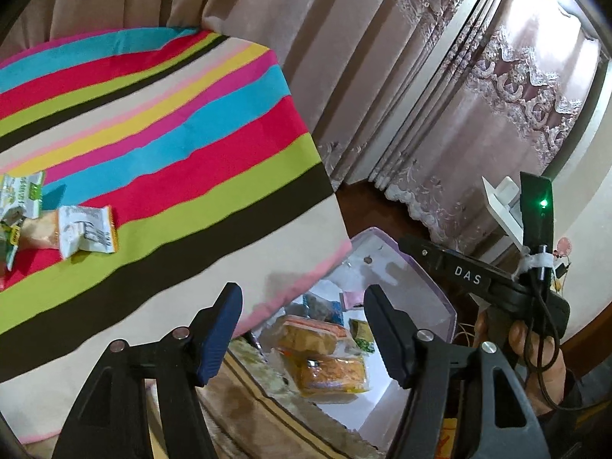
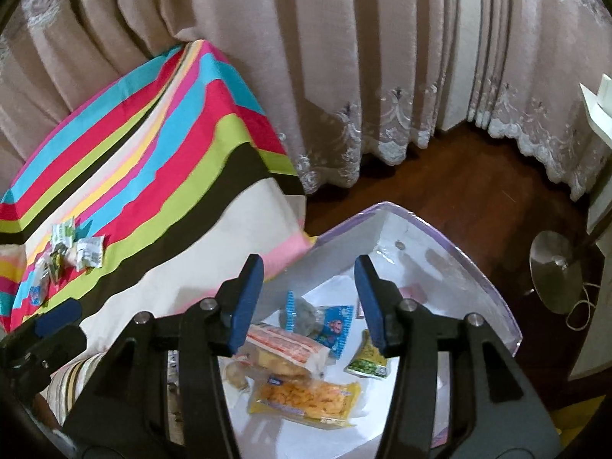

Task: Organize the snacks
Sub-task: 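Move both open tools back over the remaining snacks on the blanket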

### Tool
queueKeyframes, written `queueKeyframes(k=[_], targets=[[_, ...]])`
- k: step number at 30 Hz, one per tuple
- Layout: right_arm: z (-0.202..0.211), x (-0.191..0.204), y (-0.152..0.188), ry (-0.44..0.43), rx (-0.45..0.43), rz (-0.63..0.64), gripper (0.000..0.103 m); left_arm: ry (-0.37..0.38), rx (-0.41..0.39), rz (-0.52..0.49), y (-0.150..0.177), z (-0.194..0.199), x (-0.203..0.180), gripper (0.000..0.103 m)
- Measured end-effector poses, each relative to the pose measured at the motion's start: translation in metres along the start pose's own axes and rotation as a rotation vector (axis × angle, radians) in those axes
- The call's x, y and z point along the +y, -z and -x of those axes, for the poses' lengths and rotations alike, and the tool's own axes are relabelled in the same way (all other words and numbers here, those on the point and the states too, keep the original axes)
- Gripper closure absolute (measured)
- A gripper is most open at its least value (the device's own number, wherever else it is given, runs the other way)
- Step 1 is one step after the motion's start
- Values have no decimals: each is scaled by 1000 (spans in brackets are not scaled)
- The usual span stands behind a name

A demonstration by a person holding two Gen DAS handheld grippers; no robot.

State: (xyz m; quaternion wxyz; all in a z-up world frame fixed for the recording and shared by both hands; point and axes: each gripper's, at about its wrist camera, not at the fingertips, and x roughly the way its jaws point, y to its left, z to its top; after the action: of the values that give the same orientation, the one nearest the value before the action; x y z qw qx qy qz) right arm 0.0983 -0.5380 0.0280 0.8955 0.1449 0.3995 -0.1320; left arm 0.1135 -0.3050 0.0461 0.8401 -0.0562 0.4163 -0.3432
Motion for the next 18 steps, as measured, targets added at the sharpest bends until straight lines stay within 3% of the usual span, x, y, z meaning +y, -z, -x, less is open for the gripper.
queueKeyframes(k=[9, 18], targets=[[6, 38, 1, -89, 0, 51, 50, -61, -60, 7, -2, 20, 16, 36], [-4, 96, 9, -163, 43, 150, 50, -153, -110, 56, 0, 47, 63, 36]])
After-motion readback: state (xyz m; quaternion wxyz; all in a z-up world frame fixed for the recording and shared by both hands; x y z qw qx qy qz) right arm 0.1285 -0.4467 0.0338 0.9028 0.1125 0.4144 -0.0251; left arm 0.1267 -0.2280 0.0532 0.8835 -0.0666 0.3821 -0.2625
